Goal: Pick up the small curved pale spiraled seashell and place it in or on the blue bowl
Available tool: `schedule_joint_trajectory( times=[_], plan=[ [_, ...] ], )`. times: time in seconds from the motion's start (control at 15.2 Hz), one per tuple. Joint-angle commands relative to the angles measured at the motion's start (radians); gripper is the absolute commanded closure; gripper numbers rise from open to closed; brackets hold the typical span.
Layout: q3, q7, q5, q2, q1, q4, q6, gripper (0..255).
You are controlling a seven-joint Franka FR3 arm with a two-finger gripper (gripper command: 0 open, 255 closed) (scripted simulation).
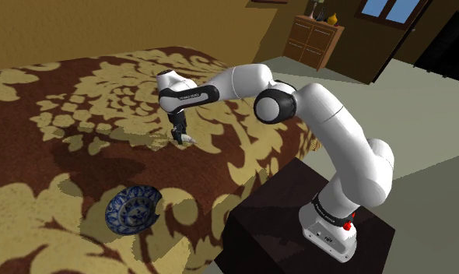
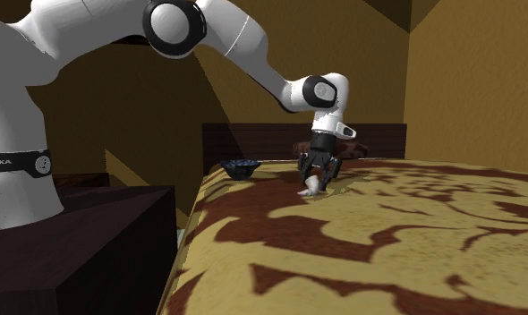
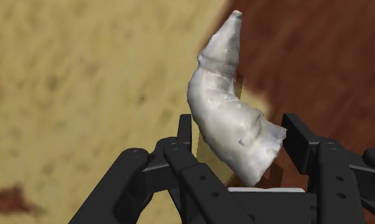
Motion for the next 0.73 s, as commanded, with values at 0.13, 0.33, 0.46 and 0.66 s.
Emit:
schedule_joint_trajectory(
  times=[0.13, 0.33, 0.46, 0.66],
  plan=[
    [0.004, 0.001, 0.003, -0.042, -0.003, -0.021, -0.023, 255],
    [0.007, 0.0, 0.006, -0.068, -0.005, -0.025, -0.043, 255],
    [0.009, -0.001, 0.008, -0.083, -0.005, -0.026, -0.058, 255],
    [0.011, -0.003, 0.01, -0.105, -0.006, -0.024, -0.082, 255]
  ],
)
